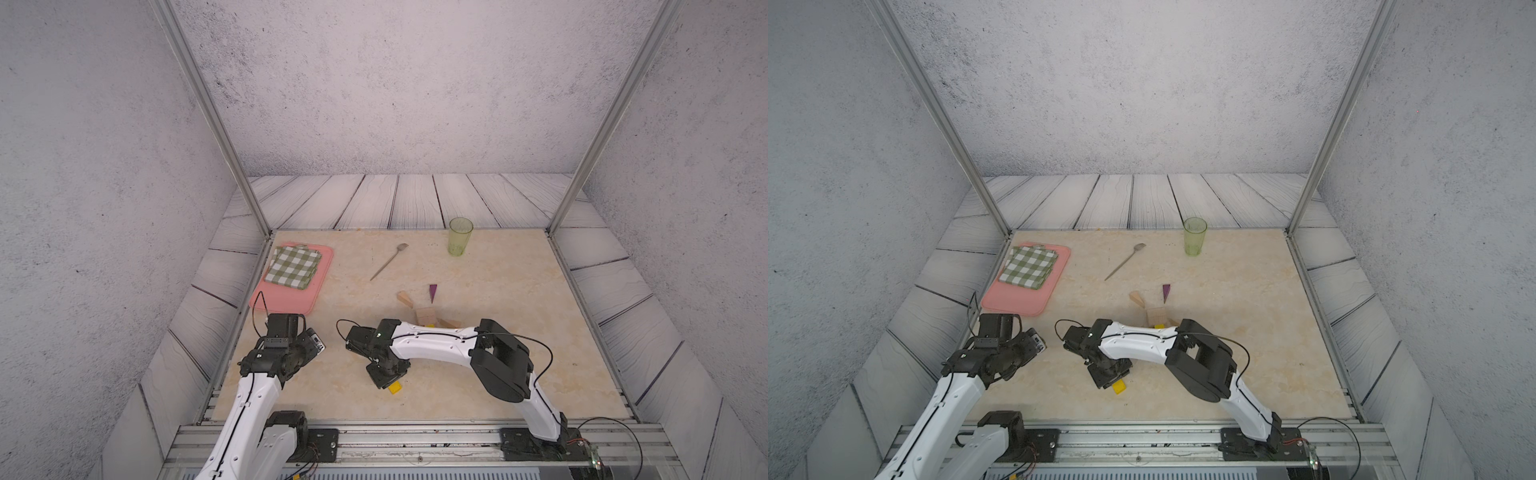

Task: Assemble a small pinwheel with building blocks
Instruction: Assemble the building block at the center of the board.

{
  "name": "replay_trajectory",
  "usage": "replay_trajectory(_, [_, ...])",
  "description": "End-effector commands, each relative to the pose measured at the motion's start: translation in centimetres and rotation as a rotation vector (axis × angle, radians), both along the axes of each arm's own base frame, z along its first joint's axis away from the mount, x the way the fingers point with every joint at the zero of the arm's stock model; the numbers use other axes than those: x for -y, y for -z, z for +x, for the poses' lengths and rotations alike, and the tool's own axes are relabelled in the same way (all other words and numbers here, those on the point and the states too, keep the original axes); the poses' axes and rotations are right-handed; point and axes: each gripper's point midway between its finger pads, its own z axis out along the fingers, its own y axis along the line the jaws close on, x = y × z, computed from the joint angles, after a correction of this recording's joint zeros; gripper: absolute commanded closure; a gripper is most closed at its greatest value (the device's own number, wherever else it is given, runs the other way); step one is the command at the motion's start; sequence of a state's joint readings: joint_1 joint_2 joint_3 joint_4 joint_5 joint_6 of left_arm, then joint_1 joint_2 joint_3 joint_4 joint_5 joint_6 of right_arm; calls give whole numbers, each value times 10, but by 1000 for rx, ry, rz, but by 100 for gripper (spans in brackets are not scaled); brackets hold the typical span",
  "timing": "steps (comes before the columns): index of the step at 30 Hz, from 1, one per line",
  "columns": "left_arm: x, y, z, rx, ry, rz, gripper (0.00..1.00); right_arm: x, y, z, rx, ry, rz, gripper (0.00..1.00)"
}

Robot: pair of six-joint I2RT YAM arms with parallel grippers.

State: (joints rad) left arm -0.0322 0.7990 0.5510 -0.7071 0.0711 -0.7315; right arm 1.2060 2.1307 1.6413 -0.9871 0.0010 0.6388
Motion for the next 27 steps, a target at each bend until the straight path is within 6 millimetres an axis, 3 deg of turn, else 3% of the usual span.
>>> replay_trajectory(1, [5,1,1,5,46,-18,15,21,-50,5,80,67,48,66])
replay_trajectory(7, [13,4,1,8,77,-51,16,68,-54,4,86,225,45,66])
replay_trajectory(14, [22,5,4,23,113,-80,16,110,-32,4,53,377,3,65])
replay_trajectory(27, [23,6,5,26,120,-85,16,130,-5,10,26,457,-28,64])
